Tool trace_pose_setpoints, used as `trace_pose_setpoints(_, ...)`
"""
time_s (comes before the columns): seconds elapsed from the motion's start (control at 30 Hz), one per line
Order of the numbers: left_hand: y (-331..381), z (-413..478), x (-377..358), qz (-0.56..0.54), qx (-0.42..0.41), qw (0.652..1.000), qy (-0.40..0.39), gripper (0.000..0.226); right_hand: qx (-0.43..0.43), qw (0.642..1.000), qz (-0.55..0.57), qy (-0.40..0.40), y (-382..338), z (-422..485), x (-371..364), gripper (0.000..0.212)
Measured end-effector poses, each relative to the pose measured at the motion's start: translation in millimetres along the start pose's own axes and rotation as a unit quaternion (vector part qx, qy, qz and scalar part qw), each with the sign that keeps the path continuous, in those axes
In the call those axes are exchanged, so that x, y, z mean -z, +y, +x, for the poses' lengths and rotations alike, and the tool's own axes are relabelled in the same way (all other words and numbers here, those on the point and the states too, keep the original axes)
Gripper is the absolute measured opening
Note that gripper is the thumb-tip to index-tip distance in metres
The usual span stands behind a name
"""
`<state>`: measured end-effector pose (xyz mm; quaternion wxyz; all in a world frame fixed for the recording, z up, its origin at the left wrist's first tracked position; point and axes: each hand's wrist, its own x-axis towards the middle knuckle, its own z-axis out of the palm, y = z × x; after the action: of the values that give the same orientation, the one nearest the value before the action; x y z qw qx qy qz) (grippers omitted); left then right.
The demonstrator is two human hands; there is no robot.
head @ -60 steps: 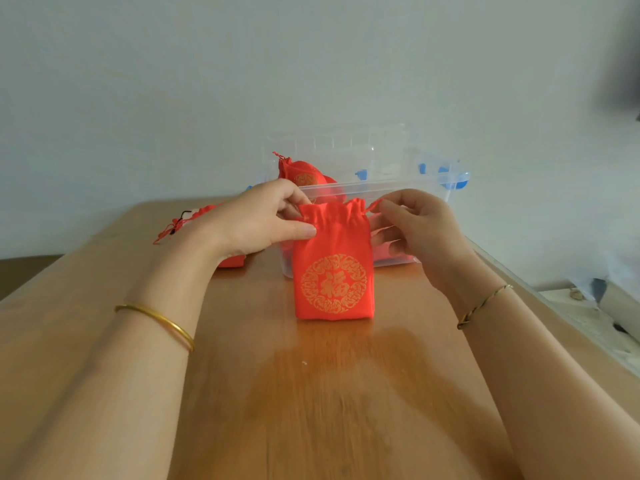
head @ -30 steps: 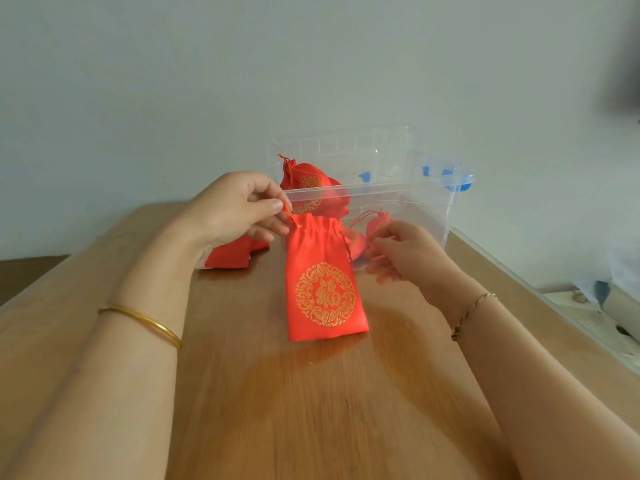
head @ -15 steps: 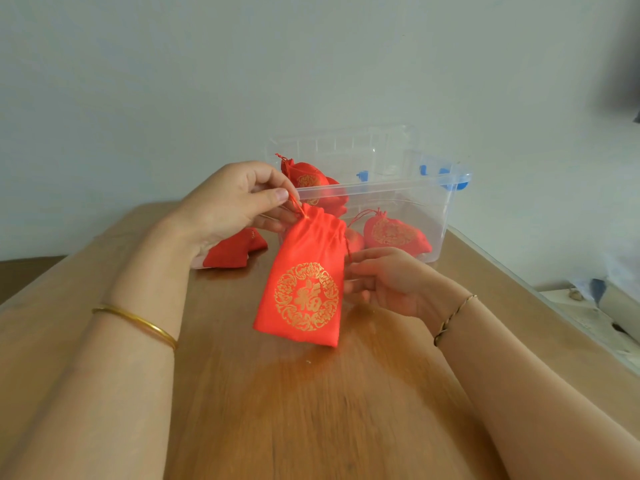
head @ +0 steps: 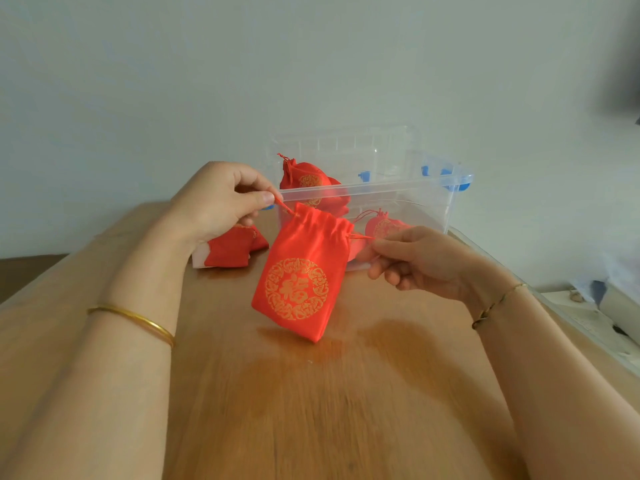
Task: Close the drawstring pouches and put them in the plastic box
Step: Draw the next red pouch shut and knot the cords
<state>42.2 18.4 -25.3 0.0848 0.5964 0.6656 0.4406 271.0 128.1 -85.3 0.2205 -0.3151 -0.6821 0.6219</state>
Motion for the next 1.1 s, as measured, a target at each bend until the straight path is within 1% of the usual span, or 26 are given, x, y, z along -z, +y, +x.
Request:
trace_pose_setpoints(0.1, -4.9, 1.1, 4.1, 0.042, 0.015, 0.999, 0.018, 0.017, 0.020, 0.999, 0.029, -0.012, -2.2, -4.3, 5.2, 0.032)
trace_pose_setpoints(0.27, -7.1, 1.7, 3.7, 0.062, 0.045, 0.995, 0.061, 0.015, 0.058, 0.987, 0.148, 0.035, -7.0, -3.6, 6.8, 0.038)
trace_pose_setpoints(0.3, -6.6, 1.3, 3.1, 0.066, 0.049, 0.994, 0.065, 0.014, 0.062, 0.983, 0.163, 0.049, -7.8, -2.9, 6.2, 0.038)
trace_pose_setpoints(0.37, -7.6, -0.1, 4.2, 0.085, 0.052, 0.993, 0.060, 0.018, 0.064, 0.974, 0.201, 0.086, -8.4, -1.7, 6.6, 0.037)
trace_pose_setpoints(0.43, -11.3, -1.6, 9.2, 0.113, 0.061, 0.991, 0.045, 0.026, 0.064, 0.950, 0.272, 0.140, -8.1, -0.4, 10.9, 0.035)
trace_pose_setpoints(0.5, -13.9, -2.4, 13.5, 0.100, 0.085, 0.990, 0.042, 0.029, 0.065, 0.924, 0.324, 0.192, -8.2, 0.5, 13.8, 0.033)
trace_pose_setpoints(0.53, -13.5, -2.3, 13.8, 0.076, 0.098, 0.991, 0.047, 0.030, 0.068, 0.918, 0.330, 0.210, -8.5, 1.1, 13.2, 0.033)
trace_pose_setpoints(0.6, -7.3, -2.5, 11.5, -0.003, 0.116, 0.991, 0.062, 0.030, 0.083, 0.917, 0.308, 0.238, -10.7, 1.2, 8.0, 0.032)
trace_pose_setpoints(0.63, -1.4, -3.0, 9.5, -0.077, 0.118, 0.988, 0.059, 0.030, 0.098, 0.922, 0.277, 0.253, -13.4, 0.4, 4.3, 0.032)
trace_pose_setpoints(0.67, 6.1, -3.2, 7.1, -0.172, 0.111, 0.978, 0.043, 0.030, 0.119, 0.926, 0.237, 0.269, -17.0, -1.5, 0.5, 0.033)
trace_pose_setpoints(0.73, 22.2, -4.5, 1.0, -0.359, 0.082, 0.930, -0.013, 0.031, 0.170, 0.930, 0.158, 0.285, -26.8, -6.7, -7.6, 0.036)
trace_pose_setpoints(0.77, 29.7, -4.7, -3.4, -0.421, 0.069, 0.904, -0.035, 0.031, 0.196, 0.930, 0.127, 0.282, -32.5, -8.7, -12.1, 0.038)
trace_pose_setpoints(0.8, 35.7, -4.1, -8.1, -0.451, 0.062, 0.889, -0.046, 0.030, 0.220, 0.931, 0.102, 0.275, -38.6, -10.2, -16.9, 0.039)
trace_pose_setpoints(0.83, 40.1, -3.6, -12.9, -0.460, 0.061, 0.884, -0.052, 0.029, 0.240, 0.931, 0.079, 0.264, -44.7, -10.9, -21.8, 0.040)
trace_pose_setpoints(0.87, 42.7, -3.1, -16.9, -0.452, 0.063, 0.888, -0.057, 0.026, 0.259, 0.931, 0.055, 0.253, -51.2, -11.0, -26.8, 0.039)
trace_pose_setpoints(0.97, 44.7, -4.9, -22.4, -0.404, 0.063, 0.909, -0.082, 0.015, 0.308, 0.923, -0.023, 0.231, -69.5, -8.3, -38.7, 0.038)
trace_pose_setpoints(1.03, 42.6, -6.5, -21.7, -0.356, 0.055, 0.928, -0.092, 0.021, 0.323, 0.917, -0.069, 0.222, -78.8, -5.0, -45.0, 0.038)
trace_pose_setpoints(1.1, 41.9, -7.8, -22.7, -0.308, 0.037, 0.946, -0.096, 0.020, 0.329, 0.915, -0.100, 0.212, -84.1, -1.4, -51.7, 0.038)
